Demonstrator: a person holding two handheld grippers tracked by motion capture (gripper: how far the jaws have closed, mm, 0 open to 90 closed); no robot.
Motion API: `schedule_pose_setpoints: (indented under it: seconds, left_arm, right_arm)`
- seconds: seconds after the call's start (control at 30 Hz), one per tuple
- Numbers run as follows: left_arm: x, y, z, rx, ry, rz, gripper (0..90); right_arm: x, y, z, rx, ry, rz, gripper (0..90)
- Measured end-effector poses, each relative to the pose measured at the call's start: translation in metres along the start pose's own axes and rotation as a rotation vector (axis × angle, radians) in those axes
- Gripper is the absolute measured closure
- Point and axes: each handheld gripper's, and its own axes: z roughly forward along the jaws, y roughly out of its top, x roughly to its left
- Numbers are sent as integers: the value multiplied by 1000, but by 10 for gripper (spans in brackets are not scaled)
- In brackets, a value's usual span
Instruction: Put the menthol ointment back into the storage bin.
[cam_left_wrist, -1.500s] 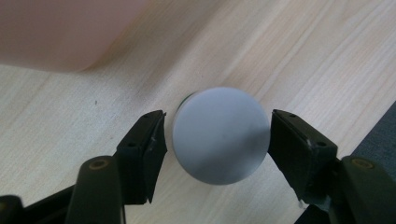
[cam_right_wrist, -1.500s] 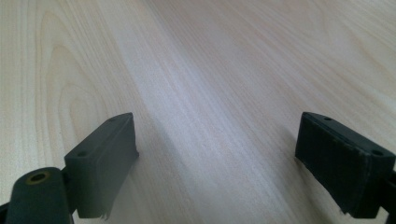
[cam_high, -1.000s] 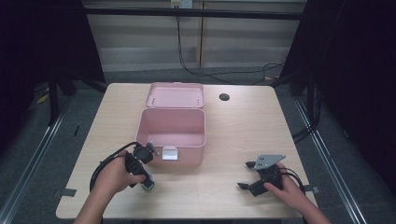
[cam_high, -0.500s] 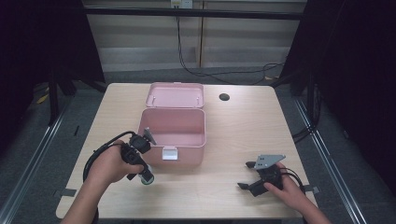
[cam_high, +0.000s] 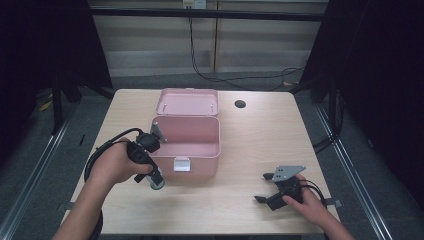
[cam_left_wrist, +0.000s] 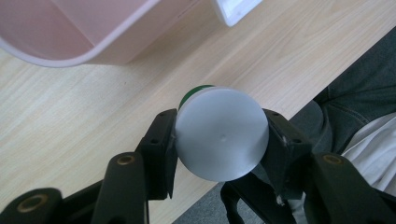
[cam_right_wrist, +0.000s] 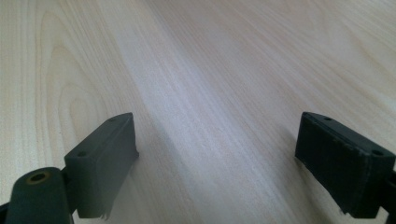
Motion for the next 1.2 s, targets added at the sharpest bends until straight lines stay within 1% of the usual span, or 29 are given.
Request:
schedule_pose_setpoints:
  seconds: [0.03, 0.2, 0.23, 0.37, 0.47, 0.53, 0.7, 0.9, 0.93, 1.07, 1.1, 1.13, 1.2]
  left_arm:
    - [0, 0, 0, 0, 0, 0, 501]
    - [1, 6, -13, -10, -2, -17, 501]
    - [1, 6, -13, -10, -2, -17, 501]
    - [1, 9, -19, -12, 3, -20, 501]
    - [1, 14, -26, -16, 16, -22, 501]
    - [1, 15, -27, -16, 15, -24, 501]
    - [-1, 22, -38, -28, 20, -15, 501]
    - [-6, 33, -48, -33, 22, -9, 501]
    - [-7, 35, -49, -36, 18, -9, 501]
    - [-8, 43, -52, -40, 21, -5, 501]
    - [-8, 45, -52, -48, 13, -3, 501]
    - [-8, 47, -52, -53, 13, -13, 501]
    - [-6, 51, -52, -52, 18, -13, 501]
  right_arm:
    - [0, 0, 0, 0, 0, 0, 122]
    - [0, 0, 0, 1, 1, 0, 122]
    - [0, 0, 0, 1, 1, 0, 122]
    - [0, 0, 0, 0, 1, 0, 122]
    - [0, 0, 0, 1, 1, 0, 122]
    - [0, 0, 0, 0, 1, 0, 122]
    - [0, 0, 0, 0, 1, 0, 122]
    - [0, 0, 0, 2, 1, 0, 122]
    - [0, 0, 0, 2, 1, -1, 122]
    - [0, 0, 0, 2, 1, -1, 122]
    - [0, 0, 0, 2, 1, 0, 122]
    - [0, 0, 0, 2, 1, -1, 122]
    - [0, 0, 0, 2, 1, -1, 122]
